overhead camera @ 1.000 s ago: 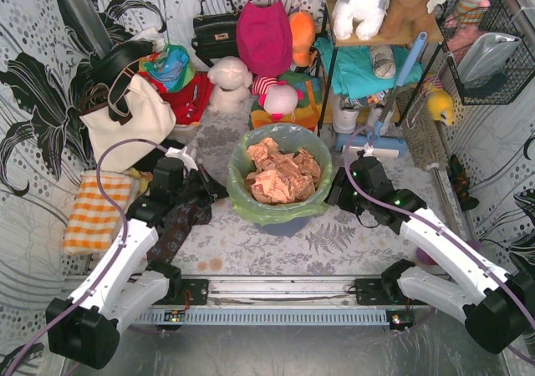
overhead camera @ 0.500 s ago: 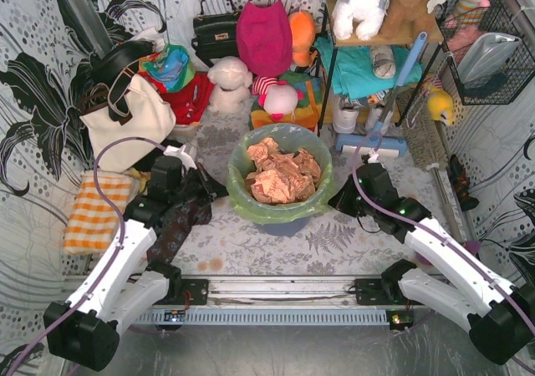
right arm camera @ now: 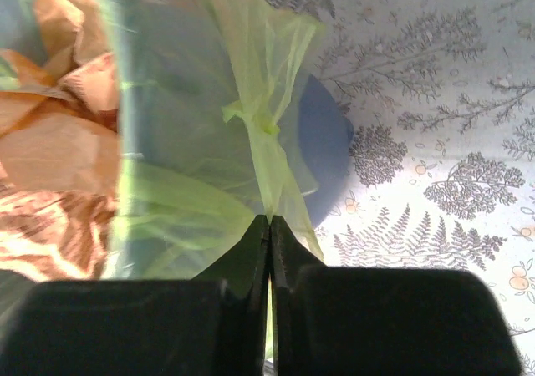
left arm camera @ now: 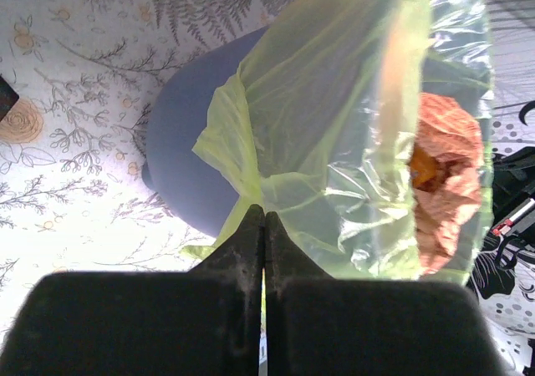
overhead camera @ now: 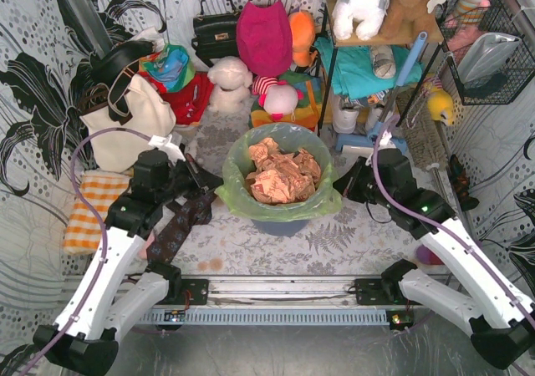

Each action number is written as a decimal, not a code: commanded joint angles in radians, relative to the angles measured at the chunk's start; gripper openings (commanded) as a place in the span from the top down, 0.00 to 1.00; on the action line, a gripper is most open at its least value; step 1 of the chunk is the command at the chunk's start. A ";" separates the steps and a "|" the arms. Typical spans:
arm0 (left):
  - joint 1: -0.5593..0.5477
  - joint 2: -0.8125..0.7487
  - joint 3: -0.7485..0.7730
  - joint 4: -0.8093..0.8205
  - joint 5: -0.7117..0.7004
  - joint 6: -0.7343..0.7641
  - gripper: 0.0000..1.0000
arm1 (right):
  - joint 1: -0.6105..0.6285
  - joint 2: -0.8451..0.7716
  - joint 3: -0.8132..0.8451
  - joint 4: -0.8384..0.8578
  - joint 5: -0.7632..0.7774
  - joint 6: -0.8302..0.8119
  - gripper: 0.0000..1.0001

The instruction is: Tie the trash bag

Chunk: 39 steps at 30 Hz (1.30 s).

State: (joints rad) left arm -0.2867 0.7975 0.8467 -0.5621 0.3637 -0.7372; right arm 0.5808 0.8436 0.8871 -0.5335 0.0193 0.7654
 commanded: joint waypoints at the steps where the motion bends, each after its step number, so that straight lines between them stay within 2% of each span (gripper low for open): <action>1: 0.004 -0.022 0.095 -0.040 -0.027 0.027 1.00 | -0.004 -0.023 0.091 -0.073 0.006 -0.056 1.00; 10: 0.004 -0.005 0.225 -0.086 -0.027 0.039 1.00 | -0.003 -0.024 0.195 -0.107 -0.005 -0.083 1.00; 15: 0.005 -0.001 0.186 -0.110 -0.066 0.058 1.00 | -0.004 -0.029 0.203 -0.105 0.001 -0.087 1.00; 17: 0.005 0.000 0.128 -0.103 -0.076 0.047 0.83 | -0.004 -0.030 0.193 -0.106 0.000 -0.082 1.00; 19: 0.005 0.000 0.067 -0.070 -0.063 0.023 0.57 | -0.004 -0.031 0.184 -0.102 -0.006 -0.076 1.00; 20: 0.005 -0.003 0.039 -0.052 -0.060 0.008 0.48 | -0.004 -0.031 0.182 -0.103 -0.009 -0.073 1.00; 23: 0.005 -0.009 -0.044 0.020 -0.052 -0.032 0.32 | -0.004 -0.033 0.173 -0.095 -0.015 -0.066 1.00; 30: 0.005 0.029 -0.162 0.204 0.040 -0.083 0.20 | -0.004 -0.025 0.103 -0.065 -0.040 -0.050 1.00; 39: 0.005 0.081 -0.210 0.267 0.069 -0.070 0.20 | -0.004 -0.032 0.056 -0.042 -0.052 -0.028 1.00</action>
State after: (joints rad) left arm -0.2859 0.8608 0.6640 -0.4011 0.3958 -0.8082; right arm 0.5808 0.8234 0.9543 -0.6121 -0.0219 0.7189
